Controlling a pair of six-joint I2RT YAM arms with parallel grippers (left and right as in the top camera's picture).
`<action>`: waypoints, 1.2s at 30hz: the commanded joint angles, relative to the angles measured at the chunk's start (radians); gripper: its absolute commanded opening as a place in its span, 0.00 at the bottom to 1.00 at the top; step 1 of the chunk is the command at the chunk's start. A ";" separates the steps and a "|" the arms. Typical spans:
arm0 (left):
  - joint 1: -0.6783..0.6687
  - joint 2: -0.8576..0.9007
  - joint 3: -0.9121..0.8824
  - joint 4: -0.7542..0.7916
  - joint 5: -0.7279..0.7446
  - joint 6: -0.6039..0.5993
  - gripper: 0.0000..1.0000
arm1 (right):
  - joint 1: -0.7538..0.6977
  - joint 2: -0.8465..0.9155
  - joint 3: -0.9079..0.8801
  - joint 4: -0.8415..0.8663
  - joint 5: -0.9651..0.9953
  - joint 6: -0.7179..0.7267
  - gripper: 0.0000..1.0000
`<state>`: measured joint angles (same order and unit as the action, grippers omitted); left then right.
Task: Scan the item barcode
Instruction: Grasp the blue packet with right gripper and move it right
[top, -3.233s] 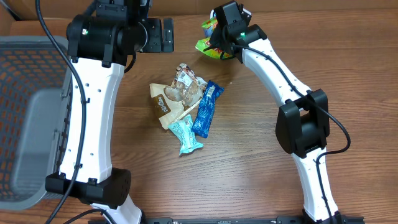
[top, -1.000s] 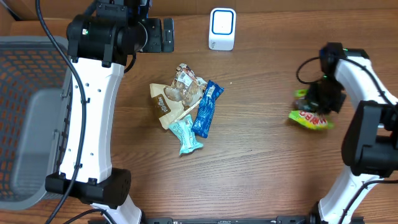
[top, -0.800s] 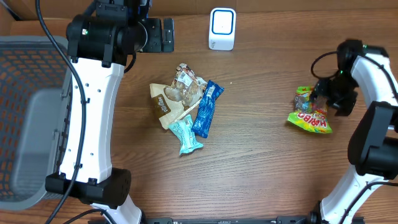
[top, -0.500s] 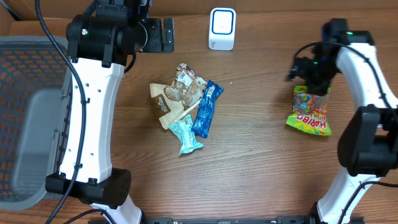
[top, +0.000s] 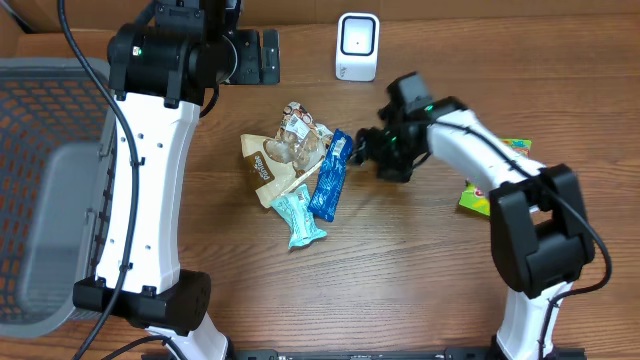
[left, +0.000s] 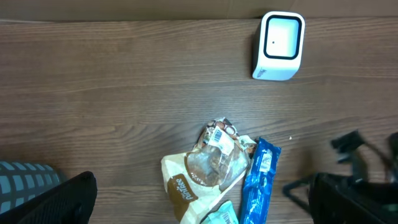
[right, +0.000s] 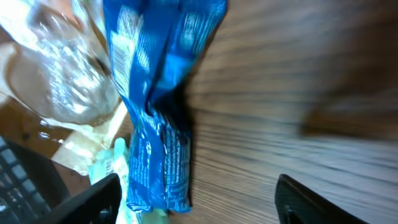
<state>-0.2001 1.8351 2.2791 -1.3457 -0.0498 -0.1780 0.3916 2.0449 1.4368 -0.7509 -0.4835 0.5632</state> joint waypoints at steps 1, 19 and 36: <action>0.005 0.009 -0.006 0.003 -0.010 -0.009 1.00 | 0.054 -0.023 -0.075 0.110 0.062 0.173 0.70; 0.005 0.009 -0.006 0.003 -0.010 -0.010 1.00 | 0.180 -0.027 -0.182 0.297 0.124 0.343 0.04; 0.005 0.009 -0.006 0.003 -0.010 -0.010 1.00 | 0.127 -0.134 -0.016 -0.300 0.582 -0.444 0.09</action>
<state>-0.2001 1.8351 2.2787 -1.3453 -0.0502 -0.1780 0.4980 1.9388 1.3941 -1.0542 -0.1432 0.2596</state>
